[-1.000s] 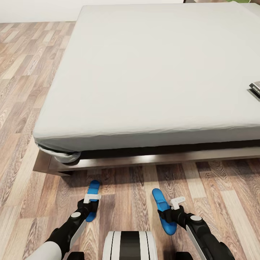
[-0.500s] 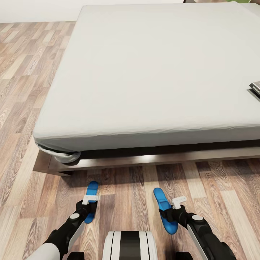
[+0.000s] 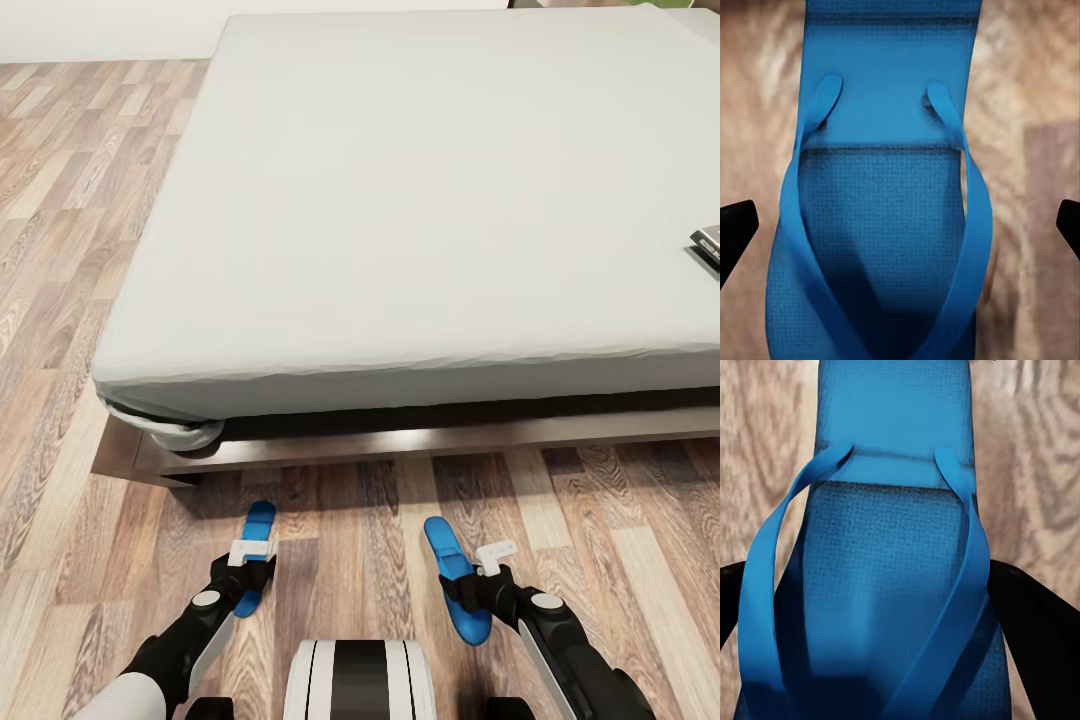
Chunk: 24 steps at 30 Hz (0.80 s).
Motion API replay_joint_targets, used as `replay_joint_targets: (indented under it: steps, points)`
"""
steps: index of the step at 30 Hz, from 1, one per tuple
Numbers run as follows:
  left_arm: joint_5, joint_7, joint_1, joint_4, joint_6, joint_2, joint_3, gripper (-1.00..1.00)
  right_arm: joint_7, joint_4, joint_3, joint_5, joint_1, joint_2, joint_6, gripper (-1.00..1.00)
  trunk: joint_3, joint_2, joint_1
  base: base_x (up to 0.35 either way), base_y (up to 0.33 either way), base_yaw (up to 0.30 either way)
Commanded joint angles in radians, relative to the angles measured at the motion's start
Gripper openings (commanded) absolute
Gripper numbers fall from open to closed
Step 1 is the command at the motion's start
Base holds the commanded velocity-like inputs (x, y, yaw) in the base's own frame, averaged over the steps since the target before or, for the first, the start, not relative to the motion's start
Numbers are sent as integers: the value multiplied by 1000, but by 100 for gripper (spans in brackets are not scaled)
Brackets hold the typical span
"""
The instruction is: In the bedroom, move the book from the bed onto either nightstand, and place the two sandals side by side next to the bed.
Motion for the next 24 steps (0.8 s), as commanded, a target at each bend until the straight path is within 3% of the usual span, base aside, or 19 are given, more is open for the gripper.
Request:
replay_joint_targets:
  steps: [1,20,24]
  points:
    - [10,7,0,-1,0,1,-8,100,1,-2,1,-2,0,-1,5,-100,-1,0,0,0,0,0]
    - [9,7,1,-1,-1,0,-12,100,1,-1,2,-2,0,-1,5,-100,-1,0,0,0,0,0]
    - [8,6,0,-1,0,0,-13,100,4,-2,3,-2,0,-1,5,-100,15,1,-2,0,0,0]
